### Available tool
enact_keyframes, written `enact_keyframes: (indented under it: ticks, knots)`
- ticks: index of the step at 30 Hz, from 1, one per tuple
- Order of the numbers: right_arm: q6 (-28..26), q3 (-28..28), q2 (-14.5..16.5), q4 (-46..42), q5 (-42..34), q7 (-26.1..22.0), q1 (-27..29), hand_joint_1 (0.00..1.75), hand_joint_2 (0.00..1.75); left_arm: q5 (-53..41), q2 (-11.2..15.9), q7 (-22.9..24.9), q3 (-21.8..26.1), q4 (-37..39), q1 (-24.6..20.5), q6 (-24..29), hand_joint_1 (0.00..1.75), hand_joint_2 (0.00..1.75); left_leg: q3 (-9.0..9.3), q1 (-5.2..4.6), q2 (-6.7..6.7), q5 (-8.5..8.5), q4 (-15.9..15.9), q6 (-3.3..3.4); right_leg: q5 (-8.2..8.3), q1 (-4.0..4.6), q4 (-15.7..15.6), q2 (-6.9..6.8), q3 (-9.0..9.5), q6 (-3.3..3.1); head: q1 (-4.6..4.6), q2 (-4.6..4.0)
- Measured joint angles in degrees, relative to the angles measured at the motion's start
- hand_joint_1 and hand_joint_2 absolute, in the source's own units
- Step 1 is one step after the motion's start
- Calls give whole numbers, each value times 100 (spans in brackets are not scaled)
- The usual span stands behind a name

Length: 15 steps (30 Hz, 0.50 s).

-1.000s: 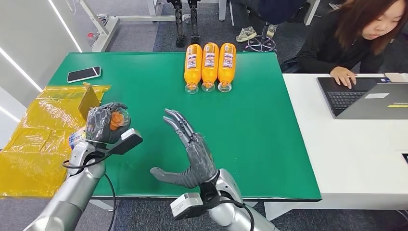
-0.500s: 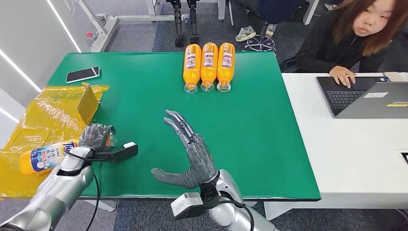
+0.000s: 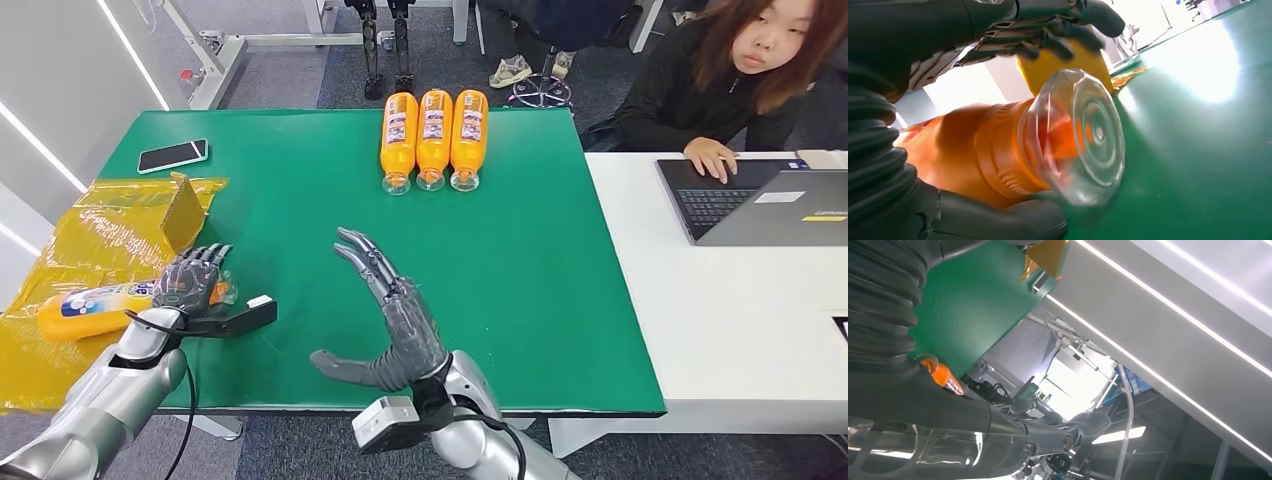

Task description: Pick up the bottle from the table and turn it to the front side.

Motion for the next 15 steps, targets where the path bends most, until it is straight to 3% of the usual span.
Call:
enact_keyframes:
  ticks: [4, 7, 11, 15]
  knots:
    - [-38, 2, 5, 17, -25, 13, -11, 0, 175, 156, -107, -562, 114, -4, 39, 443, 0, 175, -2, 0, -3, 3, 0, -4, 1, 0, 0, -3, -2, -1, 2, 0]
    - [-112, -2, 3, 15, 31, 28, 18, 0, 175, 585, -248, -1419, 329, -82, 101, 519, 0, 175, -3, -2, -2, 2, 1, -4, 1, 0, -1, -2, -4, -1, 1, 0]
    - [-195, -74, -32, -34, 76, 51, 129, 0, 175, 1434, -464, -2821, 690, -444, 305, 72, 0, 175, -4, -3, -2, 2, 2, -3, 1, -1, -4, -2, -5, -1, 1, 0]
    - [-306, -232, -109, -115, 148, 63, 265, 0, 175, 2090, -728, -3550, 840, -1121, 683, -420, 0, 175, -5, -5, -2, -1, 3, 0, 1, -4, -7, -2, -5, -1, 2, 0]
